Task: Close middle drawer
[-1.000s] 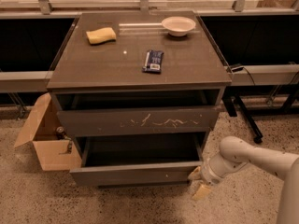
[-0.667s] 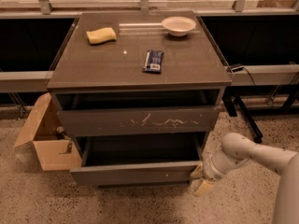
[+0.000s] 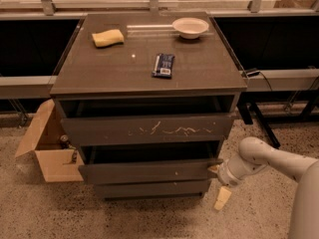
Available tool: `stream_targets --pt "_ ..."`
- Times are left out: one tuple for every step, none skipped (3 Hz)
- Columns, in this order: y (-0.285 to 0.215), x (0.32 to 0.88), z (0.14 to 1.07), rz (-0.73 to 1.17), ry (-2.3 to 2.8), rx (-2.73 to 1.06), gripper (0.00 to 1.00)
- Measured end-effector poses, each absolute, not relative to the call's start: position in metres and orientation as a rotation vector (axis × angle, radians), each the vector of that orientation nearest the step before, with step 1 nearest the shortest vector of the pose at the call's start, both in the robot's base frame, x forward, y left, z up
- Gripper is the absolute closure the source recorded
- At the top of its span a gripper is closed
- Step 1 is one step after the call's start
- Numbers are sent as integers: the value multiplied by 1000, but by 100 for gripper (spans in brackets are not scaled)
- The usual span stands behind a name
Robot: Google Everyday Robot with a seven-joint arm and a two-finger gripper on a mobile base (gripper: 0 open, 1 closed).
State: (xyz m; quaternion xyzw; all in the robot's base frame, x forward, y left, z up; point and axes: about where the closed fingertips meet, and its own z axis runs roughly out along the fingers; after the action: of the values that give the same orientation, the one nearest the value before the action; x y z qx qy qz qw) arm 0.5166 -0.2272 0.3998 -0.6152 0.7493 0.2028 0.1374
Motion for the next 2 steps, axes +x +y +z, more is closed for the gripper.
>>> stream_targets --pt "-228 520 411 560 2144 -1786 0" --pt "-224 504 426 566 2098 -1777 0"
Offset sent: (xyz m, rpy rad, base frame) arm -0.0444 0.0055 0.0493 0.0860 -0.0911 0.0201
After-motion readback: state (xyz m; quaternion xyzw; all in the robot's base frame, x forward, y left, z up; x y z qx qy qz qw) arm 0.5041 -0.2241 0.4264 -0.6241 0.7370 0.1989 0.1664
